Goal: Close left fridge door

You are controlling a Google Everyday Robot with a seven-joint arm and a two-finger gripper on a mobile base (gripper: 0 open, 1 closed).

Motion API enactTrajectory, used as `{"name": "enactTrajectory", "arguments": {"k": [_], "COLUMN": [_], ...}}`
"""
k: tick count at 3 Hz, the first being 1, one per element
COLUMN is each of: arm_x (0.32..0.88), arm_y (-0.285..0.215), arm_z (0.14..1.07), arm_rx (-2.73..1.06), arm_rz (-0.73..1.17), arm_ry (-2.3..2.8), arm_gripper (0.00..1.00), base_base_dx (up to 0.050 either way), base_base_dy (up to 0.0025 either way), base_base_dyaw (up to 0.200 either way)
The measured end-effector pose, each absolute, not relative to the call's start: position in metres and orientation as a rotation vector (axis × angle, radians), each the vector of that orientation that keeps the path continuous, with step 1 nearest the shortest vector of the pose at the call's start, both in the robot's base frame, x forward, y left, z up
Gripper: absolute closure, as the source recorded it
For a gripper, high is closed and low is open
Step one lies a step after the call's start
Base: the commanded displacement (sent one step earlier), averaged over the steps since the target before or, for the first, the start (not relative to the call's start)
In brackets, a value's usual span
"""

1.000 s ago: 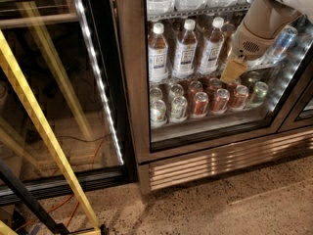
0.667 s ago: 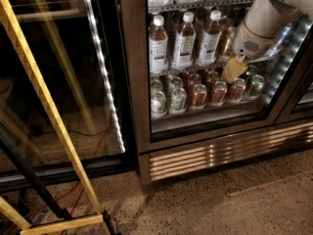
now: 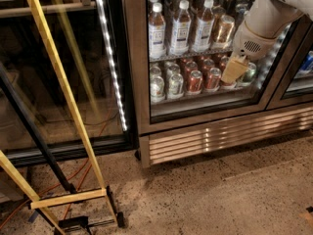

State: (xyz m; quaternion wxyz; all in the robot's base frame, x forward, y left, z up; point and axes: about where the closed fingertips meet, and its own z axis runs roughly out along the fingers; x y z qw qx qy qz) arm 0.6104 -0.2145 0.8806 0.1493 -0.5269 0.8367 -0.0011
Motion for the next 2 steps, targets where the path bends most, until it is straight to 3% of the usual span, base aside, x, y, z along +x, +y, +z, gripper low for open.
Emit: {"name": "enactTrajectory", "arguments": {"k": [1,2], "arm_x": [0.6104,0.6104], "arm_y": [-0.2145,-0.2145], "arm_z": [0.8806,0.8806], "arm_rx": [-1.514,-1.514], "arm_rz": [-0.003,-0.003], "arm_ry": [2.405,2.405], "arm_gripper": [1.00,1.00], "base_base_dx": [-0.050,0.000], "base_base_dy": [-0.00001,0.00000], "base_base_dyaw": [0.000,0.000]}}
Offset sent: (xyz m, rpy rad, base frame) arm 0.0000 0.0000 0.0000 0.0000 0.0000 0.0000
